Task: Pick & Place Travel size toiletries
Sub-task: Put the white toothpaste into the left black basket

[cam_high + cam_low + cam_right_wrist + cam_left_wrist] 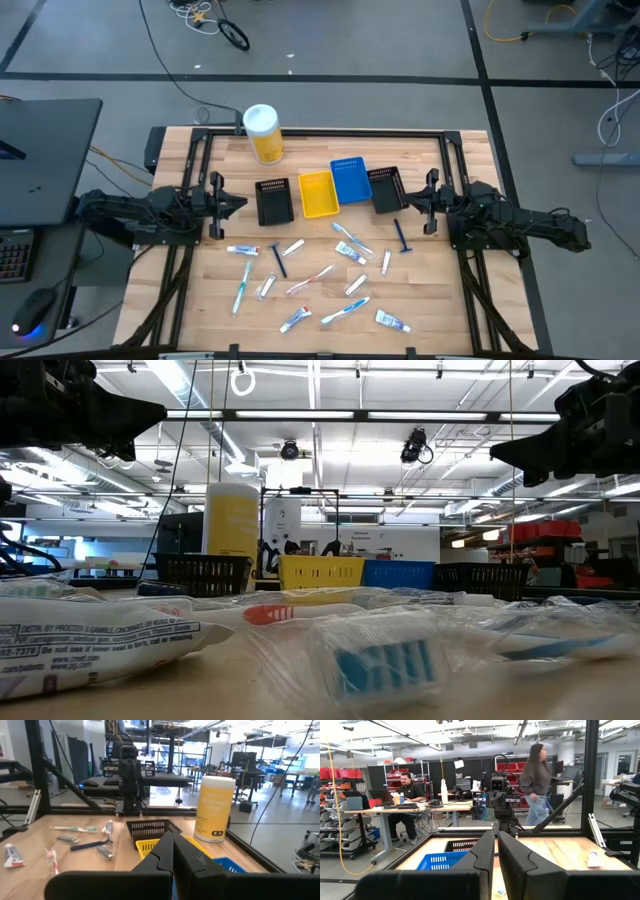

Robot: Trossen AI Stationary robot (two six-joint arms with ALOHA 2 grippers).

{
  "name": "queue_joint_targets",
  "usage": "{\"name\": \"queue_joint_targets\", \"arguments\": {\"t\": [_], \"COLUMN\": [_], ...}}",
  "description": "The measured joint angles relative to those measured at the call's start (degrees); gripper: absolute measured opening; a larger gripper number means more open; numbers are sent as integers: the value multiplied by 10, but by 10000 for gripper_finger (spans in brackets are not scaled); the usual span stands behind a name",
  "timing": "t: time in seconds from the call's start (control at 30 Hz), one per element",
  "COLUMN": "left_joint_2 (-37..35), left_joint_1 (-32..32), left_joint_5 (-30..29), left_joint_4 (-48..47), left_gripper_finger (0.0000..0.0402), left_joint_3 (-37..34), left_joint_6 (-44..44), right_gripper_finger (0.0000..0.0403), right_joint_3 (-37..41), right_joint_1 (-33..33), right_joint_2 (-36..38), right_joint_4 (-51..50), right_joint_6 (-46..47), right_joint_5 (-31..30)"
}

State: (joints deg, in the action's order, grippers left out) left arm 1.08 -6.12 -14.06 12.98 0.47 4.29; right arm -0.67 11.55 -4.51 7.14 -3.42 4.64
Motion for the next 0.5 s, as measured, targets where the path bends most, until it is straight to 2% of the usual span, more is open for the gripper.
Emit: {"name": "queue_joint_targets", "arguments": {"t": [0.43, 0.5], "left_joint_2": [0, 0], "left_joint_1": [0, 0], "left_joint_5": [0, -2], "left_joint_4": [-14, -14], "left_gripper_finger": [32, 32], "left_joint_3": [9, 9], "left_joint_6": [13, 38], "right_gripper_finger": [1, 1], "right_joint_3": [0, 0], "right_joint_1": [0, 0], "right_joint_2": [0, 0], "right_joint_4": [42, 59], "right_joint_6": [-3, -23], "right_joint_5": [-2, -26]}}
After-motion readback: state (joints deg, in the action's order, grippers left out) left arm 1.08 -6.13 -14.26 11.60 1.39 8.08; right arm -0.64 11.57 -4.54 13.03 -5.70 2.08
